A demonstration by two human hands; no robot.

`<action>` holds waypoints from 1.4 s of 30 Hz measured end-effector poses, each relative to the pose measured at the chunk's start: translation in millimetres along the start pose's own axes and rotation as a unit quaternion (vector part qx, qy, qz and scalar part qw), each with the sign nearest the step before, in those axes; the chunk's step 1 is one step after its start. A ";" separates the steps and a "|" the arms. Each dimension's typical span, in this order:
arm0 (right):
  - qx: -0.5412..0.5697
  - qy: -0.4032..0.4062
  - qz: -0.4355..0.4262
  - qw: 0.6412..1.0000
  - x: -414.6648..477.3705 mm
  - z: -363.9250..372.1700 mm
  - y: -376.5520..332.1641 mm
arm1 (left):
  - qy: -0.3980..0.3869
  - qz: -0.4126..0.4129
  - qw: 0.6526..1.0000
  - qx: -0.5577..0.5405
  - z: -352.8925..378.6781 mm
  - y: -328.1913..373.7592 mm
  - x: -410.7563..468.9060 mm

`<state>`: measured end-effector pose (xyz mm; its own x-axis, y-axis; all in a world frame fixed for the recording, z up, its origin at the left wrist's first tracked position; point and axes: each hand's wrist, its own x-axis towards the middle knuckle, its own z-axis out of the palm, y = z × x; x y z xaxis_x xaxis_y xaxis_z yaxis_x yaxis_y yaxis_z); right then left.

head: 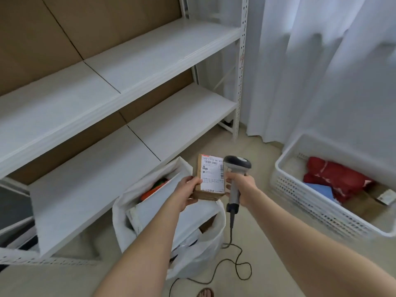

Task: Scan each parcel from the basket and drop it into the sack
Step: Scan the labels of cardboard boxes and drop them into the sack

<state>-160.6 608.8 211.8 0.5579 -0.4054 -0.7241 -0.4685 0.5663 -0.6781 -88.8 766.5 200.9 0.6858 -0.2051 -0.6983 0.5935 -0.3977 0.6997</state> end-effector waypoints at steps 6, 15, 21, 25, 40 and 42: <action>-0.003 0.050 0.088 0.995 29.4 19.6 87.8 | -0.030 -0.001 0.976 0.214 -42.9 -70.0 52.5; 0.060 0.067 0.143 0.986 69.9 17.0 194.5 | -0.090 0.021 0.924 0.372 -29.9 -145.9 106.8; 0.095 0.074 0.140 0.983 85.9 24.0 209.8 | -0.108 0.023 0.904 0.412 -33.6 -164.4 131.4; 0.138 0.047 0.117 0.982 84.4 28.6 196.9 | -0.107 0.060 0.843 0.524 -32.8 -172.2 128.3; 0.176 -0.047 0.145 0.973 98.8 32.6 194.9 | -0.240 0.007 0.708 0.664 -44.7 -185.2 160.6; 0.167 -0.035 0.140 0.975 98.8 30.7 191.9 | -0.223 -0.032 0.730 0.645 -48.2 -179.1 158.7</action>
<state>-174.4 699.5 14.0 0.4914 -0.1569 -0.8567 -0.3669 0.8548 -0.3670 -66.0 848.2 -28.0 0.2988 -0.3058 -0.9040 -0.4697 -0.8717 0.1397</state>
